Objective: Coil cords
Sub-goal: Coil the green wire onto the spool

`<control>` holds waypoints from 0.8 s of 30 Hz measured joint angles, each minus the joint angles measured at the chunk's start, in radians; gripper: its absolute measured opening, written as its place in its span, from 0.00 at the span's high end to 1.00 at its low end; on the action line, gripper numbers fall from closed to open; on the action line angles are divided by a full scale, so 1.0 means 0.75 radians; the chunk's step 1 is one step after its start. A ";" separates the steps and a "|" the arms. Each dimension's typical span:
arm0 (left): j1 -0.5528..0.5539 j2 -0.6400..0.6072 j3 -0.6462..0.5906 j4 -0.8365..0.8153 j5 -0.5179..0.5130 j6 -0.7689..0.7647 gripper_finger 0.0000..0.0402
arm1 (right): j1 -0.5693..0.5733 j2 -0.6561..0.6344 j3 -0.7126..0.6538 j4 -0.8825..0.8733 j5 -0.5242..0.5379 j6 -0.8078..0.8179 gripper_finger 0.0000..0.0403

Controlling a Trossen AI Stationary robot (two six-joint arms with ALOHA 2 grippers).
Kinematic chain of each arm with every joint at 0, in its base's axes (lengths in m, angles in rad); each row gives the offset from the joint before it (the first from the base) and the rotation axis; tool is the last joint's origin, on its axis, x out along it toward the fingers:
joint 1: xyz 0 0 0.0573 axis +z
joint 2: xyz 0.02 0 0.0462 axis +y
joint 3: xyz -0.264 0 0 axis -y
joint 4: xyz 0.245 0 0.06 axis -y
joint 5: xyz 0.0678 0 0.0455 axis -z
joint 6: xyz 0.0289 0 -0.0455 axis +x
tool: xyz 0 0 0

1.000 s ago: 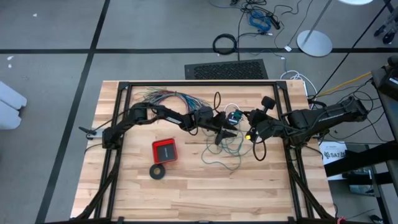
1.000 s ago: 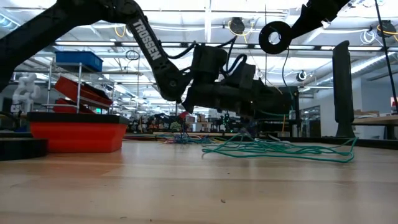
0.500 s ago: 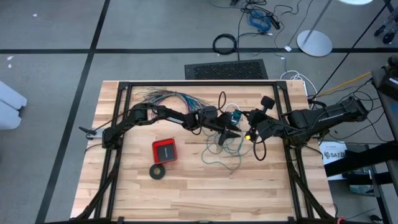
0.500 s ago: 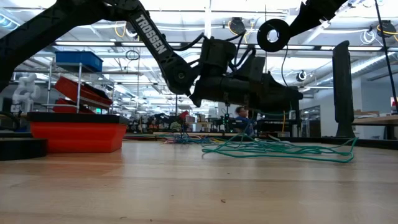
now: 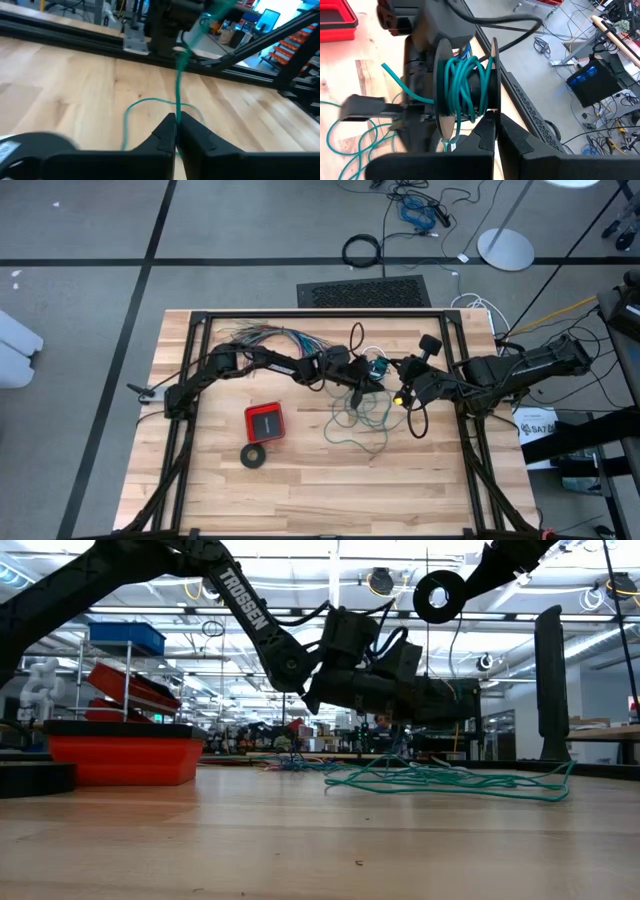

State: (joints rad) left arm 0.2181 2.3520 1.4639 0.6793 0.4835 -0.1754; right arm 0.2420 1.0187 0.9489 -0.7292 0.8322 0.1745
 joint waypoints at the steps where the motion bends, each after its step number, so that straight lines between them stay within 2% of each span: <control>1: 0.009 0.000 0.000 -0.010 0.000 0.000 0.96 | 0.000 0.000 0.000 0.000 -0.004 0.000 1.00; 11: 0.133 -0.019 0.000 -0.019 0.092 -0.098 0.99 | 0.000 0.001 0.000 -0.087 -0.173 0.076 1.00; 16: 0.176 -0.075 0.000 -0.065 0.135 -0.104 0.99 | 0.000 0.001 0.000 -0.192 -0.181 0.171 1.00; 24: 0.195 -0.230 0.000 -0.284 0.118 0.061 1.00 | -0.001 0.004 0.000 -0.324 -0.206 0.308 1.00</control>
State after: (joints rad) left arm 0.3647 2.1793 1.4639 0.4660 0.5718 -0.1293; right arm 0.2413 1.0214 0.9489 -0.9724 0.6776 0.4056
